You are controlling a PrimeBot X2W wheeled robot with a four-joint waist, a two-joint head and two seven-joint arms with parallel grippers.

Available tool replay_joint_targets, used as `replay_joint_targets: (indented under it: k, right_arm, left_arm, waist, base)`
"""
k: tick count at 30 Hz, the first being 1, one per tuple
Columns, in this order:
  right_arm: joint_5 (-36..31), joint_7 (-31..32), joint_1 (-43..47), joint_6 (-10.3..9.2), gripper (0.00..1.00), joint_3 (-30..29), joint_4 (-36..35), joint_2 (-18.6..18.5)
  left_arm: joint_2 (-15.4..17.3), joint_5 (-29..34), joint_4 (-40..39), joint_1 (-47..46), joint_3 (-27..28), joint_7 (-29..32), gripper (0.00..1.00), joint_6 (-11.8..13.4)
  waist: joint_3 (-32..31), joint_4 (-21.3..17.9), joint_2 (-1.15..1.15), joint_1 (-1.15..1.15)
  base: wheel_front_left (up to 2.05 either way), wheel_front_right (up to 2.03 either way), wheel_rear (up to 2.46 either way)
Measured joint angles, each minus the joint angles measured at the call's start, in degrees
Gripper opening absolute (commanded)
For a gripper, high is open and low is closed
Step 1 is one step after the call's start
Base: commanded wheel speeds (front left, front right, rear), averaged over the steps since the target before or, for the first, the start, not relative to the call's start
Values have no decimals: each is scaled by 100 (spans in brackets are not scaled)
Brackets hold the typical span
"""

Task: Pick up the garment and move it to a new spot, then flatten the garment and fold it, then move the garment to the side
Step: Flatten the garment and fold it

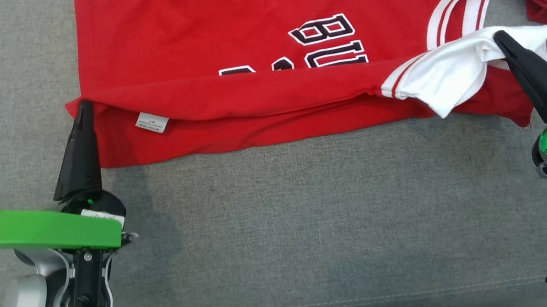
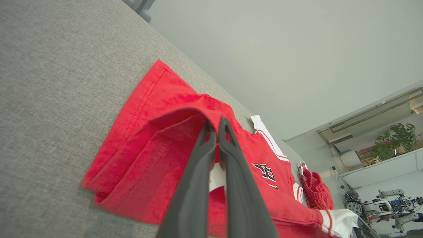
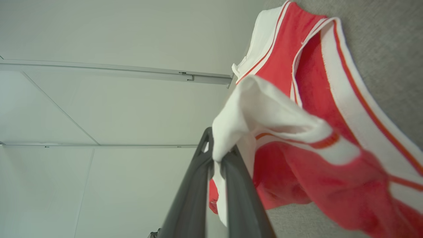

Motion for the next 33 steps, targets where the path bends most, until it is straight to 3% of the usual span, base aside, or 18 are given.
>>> replay_joint_targets:
  k: [13,33]
  right_arm:
    - [-160,-65,-402,-5,0,112,622,32]
    - [-307,-192,-217,11,0,86,1402,64]
  left_arm:
    - [-168,60,435,-496,-129,49,0,9]
    - [-505,-19,1034,-144,-53,-301,0,-31]
  waist:
    - [256,10,0,0]
    - [-56,81,0,0]
  base:
    - [0,0,0]
    - [0,0,0]
